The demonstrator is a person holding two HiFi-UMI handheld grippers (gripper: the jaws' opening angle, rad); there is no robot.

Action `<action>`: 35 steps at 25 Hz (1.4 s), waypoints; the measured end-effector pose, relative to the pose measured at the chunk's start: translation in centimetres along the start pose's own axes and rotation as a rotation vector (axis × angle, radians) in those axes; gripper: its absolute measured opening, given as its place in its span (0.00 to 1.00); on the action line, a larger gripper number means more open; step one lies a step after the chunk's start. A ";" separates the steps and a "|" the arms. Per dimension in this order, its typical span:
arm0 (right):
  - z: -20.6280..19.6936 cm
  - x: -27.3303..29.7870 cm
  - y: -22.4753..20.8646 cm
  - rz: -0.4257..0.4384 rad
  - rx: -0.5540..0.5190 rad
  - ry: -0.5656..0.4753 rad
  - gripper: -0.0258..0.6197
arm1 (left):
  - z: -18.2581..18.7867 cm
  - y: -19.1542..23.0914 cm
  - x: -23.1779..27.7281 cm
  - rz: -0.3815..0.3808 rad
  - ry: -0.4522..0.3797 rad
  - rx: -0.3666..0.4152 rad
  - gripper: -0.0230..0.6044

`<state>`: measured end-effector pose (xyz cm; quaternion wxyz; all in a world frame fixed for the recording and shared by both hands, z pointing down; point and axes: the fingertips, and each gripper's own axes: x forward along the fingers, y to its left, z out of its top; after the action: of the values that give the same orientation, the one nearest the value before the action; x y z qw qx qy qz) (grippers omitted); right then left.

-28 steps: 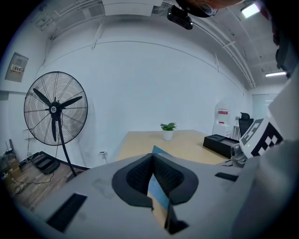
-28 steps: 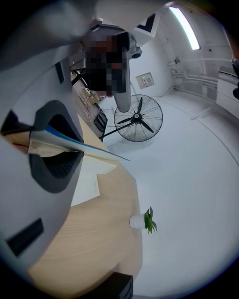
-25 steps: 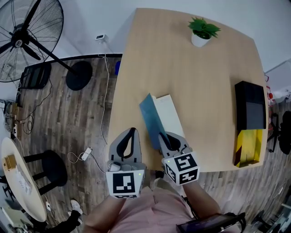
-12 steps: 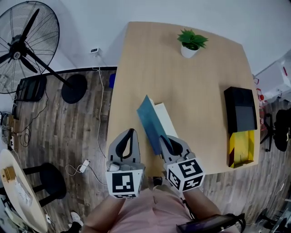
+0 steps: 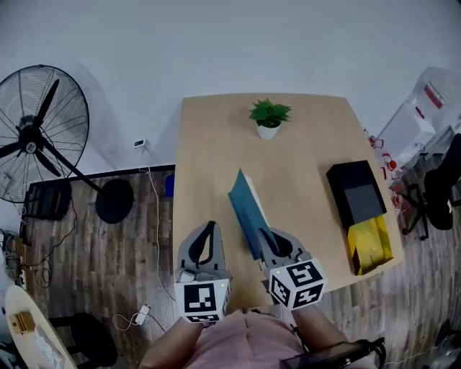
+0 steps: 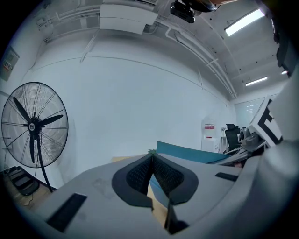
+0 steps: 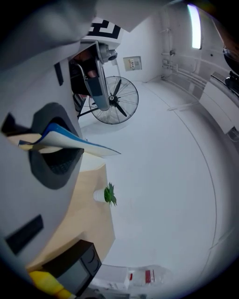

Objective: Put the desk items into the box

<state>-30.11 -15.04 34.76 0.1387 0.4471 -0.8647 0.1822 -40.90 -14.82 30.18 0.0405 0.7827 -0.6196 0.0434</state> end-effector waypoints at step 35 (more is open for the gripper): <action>4.5 -15.1 -15.0 -0.073 0.000 -0.172 0.05 | 2.3 -20.2 4.1 -0.099 -0.039 0.041 0.05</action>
<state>-9.64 -14.08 27.45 0.0706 0.4923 -0.8566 0.1378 -20.24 -14.46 28.22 0.0147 0.8138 -0.5796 0.0390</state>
